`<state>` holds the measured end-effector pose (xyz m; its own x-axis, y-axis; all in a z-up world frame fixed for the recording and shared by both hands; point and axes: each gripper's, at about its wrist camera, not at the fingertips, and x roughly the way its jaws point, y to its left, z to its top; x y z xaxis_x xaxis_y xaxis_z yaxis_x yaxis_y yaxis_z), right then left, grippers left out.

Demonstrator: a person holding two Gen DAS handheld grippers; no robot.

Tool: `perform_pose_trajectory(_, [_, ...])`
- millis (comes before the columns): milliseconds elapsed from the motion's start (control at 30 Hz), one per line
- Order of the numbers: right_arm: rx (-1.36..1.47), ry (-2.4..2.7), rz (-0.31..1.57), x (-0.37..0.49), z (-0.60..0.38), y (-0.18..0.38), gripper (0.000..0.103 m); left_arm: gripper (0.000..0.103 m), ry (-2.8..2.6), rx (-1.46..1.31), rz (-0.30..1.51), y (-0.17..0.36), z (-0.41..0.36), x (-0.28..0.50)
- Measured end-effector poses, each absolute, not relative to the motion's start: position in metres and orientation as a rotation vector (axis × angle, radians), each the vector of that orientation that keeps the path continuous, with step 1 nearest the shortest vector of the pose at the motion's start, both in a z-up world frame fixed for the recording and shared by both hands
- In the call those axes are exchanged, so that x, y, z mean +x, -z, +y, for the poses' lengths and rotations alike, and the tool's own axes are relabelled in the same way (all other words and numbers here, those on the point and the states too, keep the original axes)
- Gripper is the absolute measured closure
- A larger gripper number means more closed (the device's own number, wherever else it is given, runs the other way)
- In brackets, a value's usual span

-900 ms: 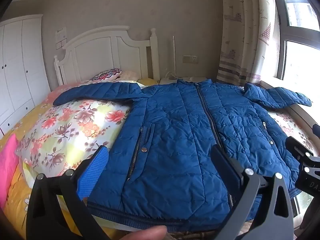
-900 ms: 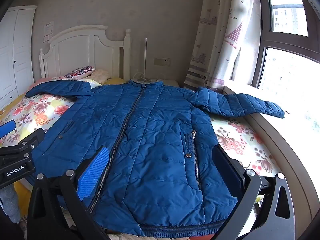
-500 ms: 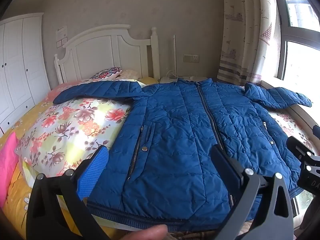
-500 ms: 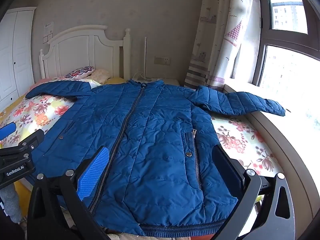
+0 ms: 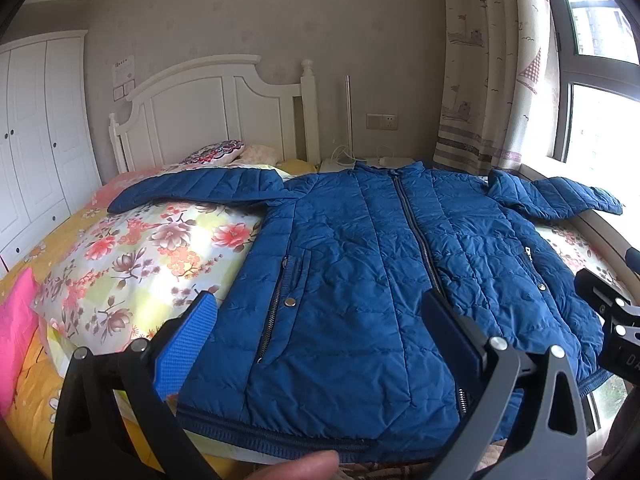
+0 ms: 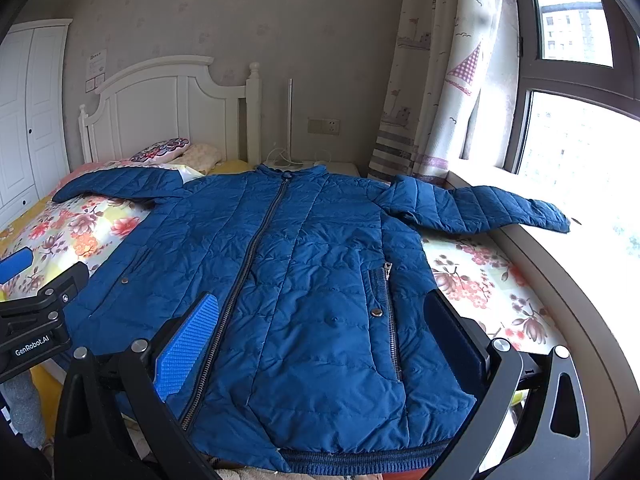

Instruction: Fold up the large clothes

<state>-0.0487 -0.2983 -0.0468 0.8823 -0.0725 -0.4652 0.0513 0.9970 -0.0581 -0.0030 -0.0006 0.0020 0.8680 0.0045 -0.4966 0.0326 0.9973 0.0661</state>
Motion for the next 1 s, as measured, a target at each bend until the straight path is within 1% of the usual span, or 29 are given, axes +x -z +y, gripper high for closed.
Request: perform_pose_trajectory(1000, [-0.034,0.052,0.491,-0.0499,-0.2982,0.0483,0.005,0.002,0.016,0.073,0.518,-0.0018,-0.0006,-0.0039])
